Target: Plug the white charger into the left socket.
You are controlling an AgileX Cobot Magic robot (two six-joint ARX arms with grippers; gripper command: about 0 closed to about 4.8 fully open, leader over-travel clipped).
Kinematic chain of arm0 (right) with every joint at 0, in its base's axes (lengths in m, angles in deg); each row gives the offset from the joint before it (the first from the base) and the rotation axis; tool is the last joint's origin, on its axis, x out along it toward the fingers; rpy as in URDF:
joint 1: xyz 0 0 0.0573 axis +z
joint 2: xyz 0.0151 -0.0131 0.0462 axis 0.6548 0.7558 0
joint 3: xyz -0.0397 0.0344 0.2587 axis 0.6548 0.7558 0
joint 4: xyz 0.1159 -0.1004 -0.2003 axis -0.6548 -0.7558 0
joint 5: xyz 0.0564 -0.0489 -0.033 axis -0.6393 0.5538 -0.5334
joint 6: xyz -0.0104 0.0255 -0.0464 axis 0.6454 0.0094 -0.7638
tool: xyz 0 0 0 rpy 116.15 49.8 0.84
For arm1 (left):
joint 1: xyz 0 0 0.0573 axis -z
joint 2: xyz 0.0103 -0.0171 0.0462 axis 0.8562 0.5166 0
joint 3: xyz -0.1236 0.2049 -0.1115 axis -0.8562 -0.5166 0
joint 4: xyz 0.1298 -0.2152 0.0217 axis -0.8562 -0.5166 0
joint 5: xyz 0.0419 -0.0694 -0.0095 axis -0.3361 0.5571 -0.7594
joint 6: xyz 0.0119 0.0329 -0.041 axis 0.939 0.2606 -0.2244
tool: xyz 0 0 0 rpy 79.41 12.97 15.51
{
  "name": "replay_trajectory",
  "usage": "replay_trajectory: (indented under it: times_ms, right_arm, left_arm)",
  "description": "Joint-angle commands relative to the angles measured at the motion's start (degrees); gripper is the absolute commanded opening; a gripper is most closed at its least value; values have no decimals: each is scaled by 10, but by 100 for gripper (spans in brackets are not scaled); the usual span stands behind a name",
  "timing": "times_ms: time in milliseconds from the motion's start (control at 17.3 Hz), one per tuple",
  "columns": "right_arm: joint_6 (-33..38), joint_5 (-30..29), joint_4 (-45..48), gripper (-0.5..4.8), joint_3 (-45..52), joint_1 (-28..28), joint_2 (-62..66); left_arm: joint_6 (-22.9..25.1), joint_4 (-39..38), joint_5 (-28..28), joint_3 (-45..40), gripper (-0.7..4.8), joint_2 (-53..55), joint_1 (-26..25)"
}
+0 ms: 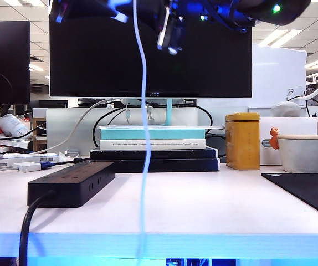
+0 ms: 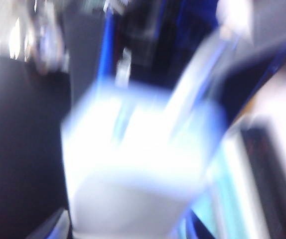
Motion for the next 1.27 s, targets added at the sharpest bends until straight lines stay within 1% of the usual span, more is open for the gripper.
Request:
replay_trajectory:
  times_ms: [58, 174, 348, 463, 637, 753, 927, 1159, 1217, 1275]
  right_arm:
    - [15, -6, 58, 80, -5, 3, -5]
    - [15, -6, 59, 80, -5, 3, -5]
    - [15, -5, 46, 80, -5, 3, -5]
    - [15, -2, 45, 80, -5, 3, -5]
    - [15, 11, 45, 80, -5, 3, -5]
    - [15, 22, 45, 80, -5, 3, -5]
    - [15, 43, 45, 80, -5, 3, -5]
    - [15, 34, 45, 80, -5, 4, -5]
    - [15, 34, 45, 80, -5, 4, -5]
    - [15, 34, 45, 80, -5, 4, -5]
  left_arm:
    - [0, 7, -14, 1, 315, 1, 0]
    - [0, 9, -12, 1, 342, 1, 0]
    - [0, 10, 39, 1, 342, 1, 0]
    - [0, 10, 40, 1, 342, 1, 0]
    - [0, 12, 58, 1, 343, 0, 0]
    - [-1, 11, 83, 1, 343, 0, 0]
    - [-1, 11, 84, 1, 342, 0, 1]
    - [-1, 5, 84, 1, 339, 1, 1]
    - [-1, 2, 82, 1, 312, 1, 1]
    - [-1, 2, 82, 1, 253, 1, 1]
